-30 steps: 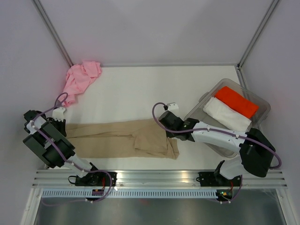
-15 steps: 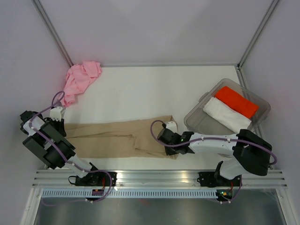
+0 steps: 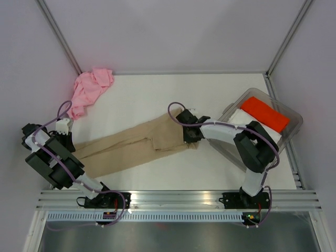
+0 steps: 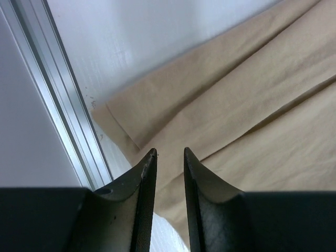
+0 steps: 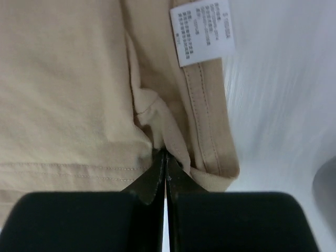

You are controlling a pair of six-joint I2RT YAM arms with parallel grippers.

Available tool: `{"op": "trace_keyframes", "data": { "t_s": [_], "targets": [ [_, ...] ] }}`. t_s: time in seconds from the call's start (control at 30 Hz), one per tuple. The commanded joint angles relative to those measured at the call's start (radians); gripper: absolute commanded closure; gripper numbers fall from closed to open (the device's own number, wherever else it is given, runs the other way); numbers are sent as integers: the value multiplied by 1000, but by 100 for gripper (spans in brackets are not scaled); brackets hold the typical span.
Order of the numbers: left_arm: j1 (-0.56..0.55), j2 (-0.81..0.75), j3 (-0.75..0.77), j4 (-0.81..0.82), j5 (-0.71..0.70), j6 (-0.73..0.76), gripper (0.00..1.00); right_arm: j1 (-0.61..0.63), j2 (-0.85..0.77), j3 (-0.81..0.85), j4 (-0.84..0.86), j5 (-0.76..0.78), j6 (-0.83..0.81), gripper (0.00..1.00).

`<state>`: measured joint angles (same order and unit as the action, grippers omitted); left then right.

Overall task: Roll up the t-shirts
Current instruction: Fold the tshirt

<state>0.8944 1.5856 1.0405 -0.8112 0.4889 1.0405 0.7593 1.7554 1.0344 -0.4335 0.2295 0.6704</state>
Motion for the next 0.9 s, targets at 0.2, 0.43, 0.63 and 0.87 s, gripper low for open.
{"op": "trace_keyframes", "data": {
  "t_s": [0.2, 0.43, 0.63, 0.87],
  "targets": [
    [-3, -32, 26, -22, 62, -2, 67, -230, 534, 704, -280, 81, -244, 100],
    [-8, -49, 6, -28, 70, 1, 67, -285, 621, 1122, -343, -10, -249, 94],
    [-8, -42, -13, -28, 73, 6, 67, -287, 351, 812, -107, -32, -134, 63],
    [-12, -49, -17, -29, 79, 7, 66, -305, 331, 569, -7, -33, 34, 48]
  ]
}}
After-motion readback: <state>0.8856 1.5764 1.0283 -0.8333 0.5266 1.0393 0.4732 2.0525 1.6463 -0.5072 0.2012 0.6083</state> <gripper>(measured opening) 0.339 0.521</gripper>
